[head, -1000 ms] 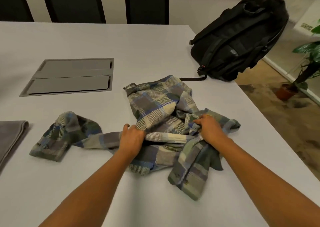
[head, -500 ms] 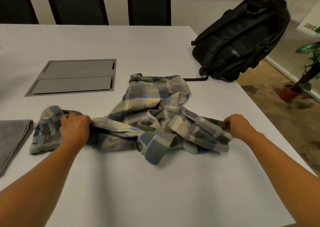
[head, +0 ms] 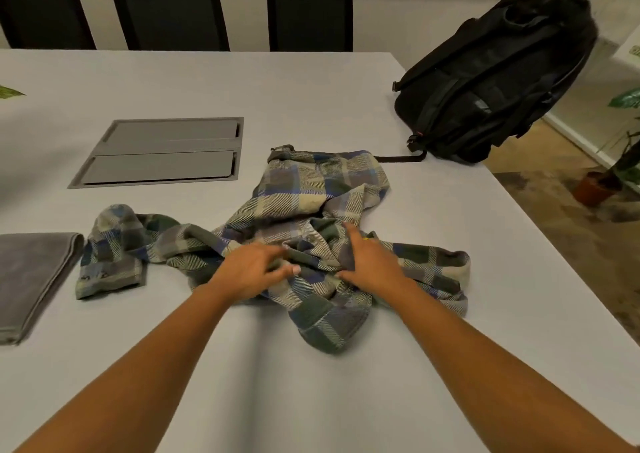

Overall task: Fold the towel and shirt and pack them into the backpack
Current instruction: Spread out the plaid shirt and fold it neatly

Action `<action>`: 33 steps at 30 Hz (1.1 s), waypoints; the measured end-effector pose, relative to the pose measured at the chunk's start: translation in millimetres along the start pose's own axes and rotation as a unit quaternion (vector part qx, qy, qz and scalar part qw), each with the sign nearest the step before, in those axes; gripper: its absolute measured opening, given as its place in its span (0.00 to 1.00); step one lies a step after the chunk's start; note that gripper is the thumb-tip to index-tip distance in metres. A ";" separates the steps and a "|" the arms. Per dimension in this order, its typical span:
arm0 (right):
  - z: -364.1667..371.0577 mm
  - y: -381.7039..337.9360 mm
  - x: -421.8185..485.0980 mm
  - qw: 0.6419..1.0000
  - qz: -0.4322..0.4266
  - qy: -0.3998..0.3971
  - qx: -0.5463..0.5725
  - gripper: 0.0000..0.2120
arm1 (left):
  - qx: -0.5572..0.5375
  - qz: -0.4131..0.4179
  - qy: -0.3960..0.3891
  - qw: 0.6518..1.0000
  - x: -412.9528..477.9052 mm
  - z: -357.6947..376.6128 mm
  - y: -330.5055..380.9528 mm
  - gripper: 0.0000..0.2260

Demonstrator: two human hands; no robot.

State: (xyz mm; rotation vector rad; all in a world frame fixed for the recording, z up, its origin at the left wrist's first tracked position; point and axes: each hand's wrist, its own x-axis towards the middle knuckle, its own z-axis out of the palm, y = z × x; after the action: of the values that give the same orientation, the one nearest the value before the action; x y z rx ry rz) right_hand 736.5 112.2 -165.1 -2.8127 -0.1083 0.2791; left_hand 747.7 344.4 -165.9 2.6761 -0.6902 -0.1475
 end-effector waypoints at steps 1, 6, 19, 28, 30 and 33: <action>3.5 1.1 1.5 1.000 0.012 0.011 -0.003 0.38 | 0.038 0.009 -0.046 0.998 -1.8 4.9 -3.5 0.32; -13.0 23.4 5.2 0.995 0.097 0.010 0.029 0.17 | 0.144 0.051 -0.121 0.981 -19.2 8.4 -27.3 0.09; -65.8 79.6 -37.4 0.923 0.224 -0.203 -0.237 0.18 | 0.222 -0.082 -0.248 0.940 -48.6 -16.5 -65.8 0.13; -8.5 2.0 -18.2 0.989 0.113 -0.085 -0.051 0.27 | 0.068 -0.077 -0.060 0.993 -19.1 18.2 0.7 0.20; 21.0 5.1 -21.5 0.974 0.161 -0.155 -0.033 0.41 | 0.114 -0.134 -0.155 0.972 -19.7 32.3 -1.6 0.29; 46.0 32.2 -32.3 0.957 0.224 -0.183 -0.019 0.50 | 0.100 -0.215 -0.216 0.947 -31.1 44.3 -8.6 0.34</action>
State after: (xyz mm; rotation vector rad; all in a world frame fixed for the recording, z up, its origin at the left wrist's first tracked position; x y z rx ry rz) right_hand 697.0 92.0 -212.3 -2.7577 0.4516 0.9076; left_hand 715.8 352.0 -209.9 2.9846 -0.2260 -0.8393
